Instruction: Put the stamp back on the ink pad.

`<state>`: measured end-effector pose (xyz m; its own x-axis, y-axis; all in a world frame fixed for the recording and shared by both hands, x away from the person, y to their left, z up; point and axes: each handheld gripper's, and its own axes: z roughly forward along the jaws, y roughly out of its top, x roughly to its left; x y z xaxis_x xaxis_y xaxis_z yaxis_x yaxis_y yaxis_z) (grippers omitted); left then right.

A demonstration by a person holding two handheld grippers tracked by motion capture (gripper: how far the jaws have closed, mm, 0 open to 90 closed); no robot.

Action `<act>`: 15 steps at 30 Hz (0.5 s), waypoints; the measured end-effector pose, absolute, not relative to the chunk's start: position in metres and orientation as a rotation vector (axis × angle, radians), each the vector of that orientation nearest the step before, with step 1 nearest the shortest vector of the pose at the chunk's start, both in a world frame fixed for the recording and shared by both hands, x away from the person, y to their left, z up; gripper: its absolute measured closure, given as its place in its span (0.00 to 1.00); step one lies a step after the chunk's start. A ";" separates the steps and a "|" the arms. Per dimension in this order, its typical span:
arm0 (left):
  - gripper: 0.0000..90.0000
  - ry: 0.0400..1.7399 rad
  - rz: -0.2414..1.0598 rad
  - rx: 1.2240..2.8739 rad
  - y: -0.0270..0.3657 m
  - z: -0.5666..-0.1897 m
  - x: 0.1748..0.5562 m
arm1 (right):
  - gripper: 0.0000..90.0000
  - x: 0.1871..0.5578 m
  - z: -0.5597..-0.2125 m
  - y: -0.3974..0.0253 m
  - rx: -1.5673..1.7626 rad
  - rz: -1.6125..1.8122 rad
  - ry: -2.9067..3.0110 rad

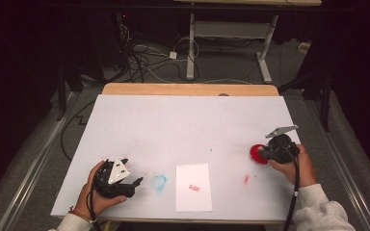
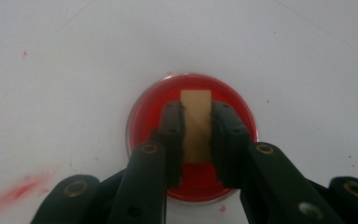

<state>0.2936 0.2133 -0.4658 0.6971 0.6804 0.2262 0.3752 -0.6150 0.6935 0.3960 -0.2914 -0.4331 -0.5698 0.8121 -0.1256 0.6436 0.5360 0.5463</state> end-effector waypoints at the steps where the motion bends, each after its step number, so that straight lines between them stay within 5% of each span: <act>1: 0.23 0.802 0.636 2.280 0.213 -0.466 0.294 | 0.85 0.396 -0.433 -0.291 1.198 0.640 2.413; 15: 0.23 0.807 0.631 2.269 0.213 -0.466 0.294 | 0.72 0.393 -0.426 -0.292 1.186 0.690 2.363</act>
